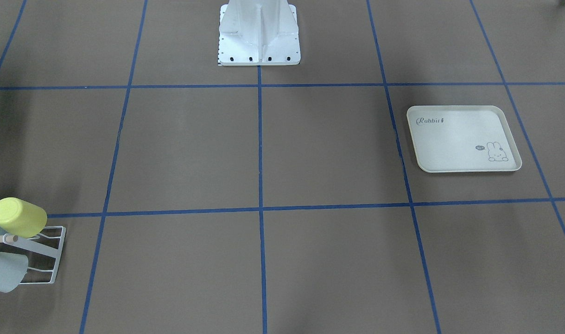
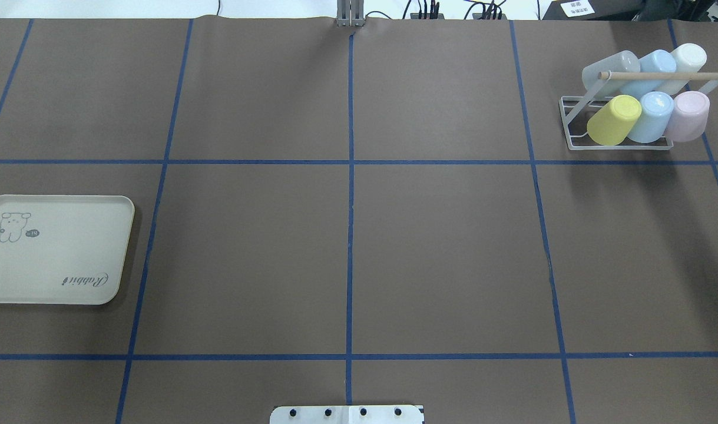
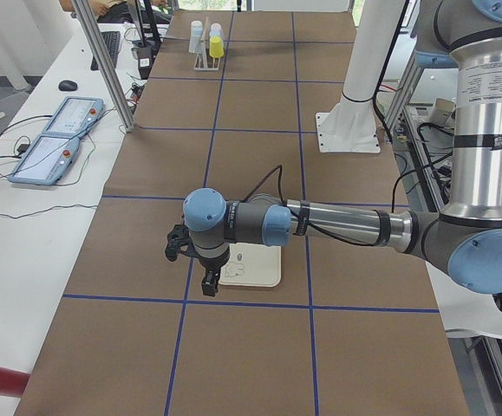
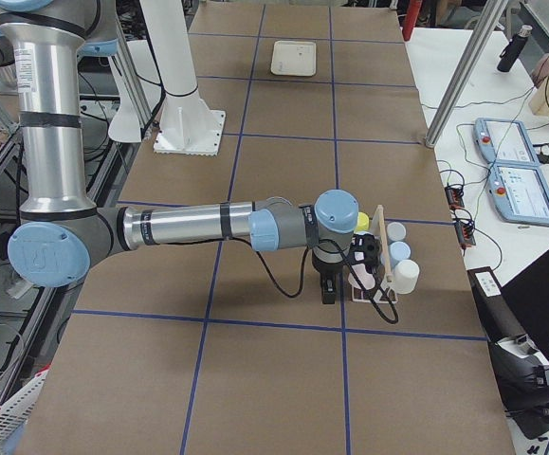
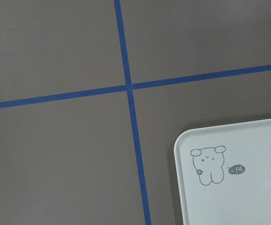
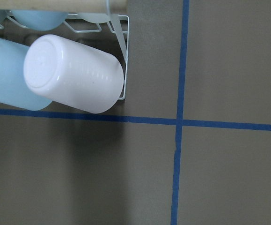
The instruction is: Transfer IKEA cup to right arm and place on rack
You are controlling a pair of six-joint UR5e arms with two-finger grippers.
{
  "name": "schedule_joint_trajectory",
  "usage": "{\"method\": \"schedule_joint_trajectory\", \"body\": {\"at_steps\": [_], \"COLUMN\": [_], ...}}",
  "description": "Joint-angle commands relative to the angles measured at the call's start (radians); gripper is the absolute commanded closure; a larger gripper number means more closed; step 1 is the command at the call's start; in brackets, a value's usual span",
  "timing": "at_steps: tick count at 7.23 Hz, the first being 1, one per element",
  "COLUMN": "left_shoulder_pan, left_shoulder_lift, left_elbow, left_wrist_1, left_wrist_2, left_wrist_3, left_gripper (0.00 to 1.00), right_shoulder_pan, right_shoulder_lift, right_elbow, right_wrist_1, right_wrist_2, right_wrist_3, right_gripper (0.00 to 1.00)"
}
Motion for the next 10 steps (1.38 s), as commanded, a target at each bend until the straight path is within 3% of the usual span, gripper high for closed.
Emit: {"method": "schedule_joint_trajectory", "body": {"at_steps": [1, 5, 10], "left_shoulder_pan": [-0.003, -0.006, -0.076], "left_shoulder_lift": [-0.009, -0.006, 0.009], "left_elbow": [-0.047, -0.047, -0.059], "left_wrist_1": [0.001, 0.001, -0.004], "left_wrist_2": [0.025, 0.037, 0.023], "left_wrist_3": [-0.001, -0.001, 0.002], "left_gripper": [0.0, 0.0, 0.0], "right_shoulder_pan": [0.001, 0.001, 0.001], "right_shoulder_lift": [0.0, -0.006, -0.045], "right_elbow": [0.008, 0.011, 0.143], "right_wrist_1": [0.0, 0.0, 0.005], "right_wrist_2": [0.006, 0.045, 0.077], "right_wrist_3": [0.0, -0.002, 0.001], "right_gripper": [0.01, 0.01, 0.01]}}
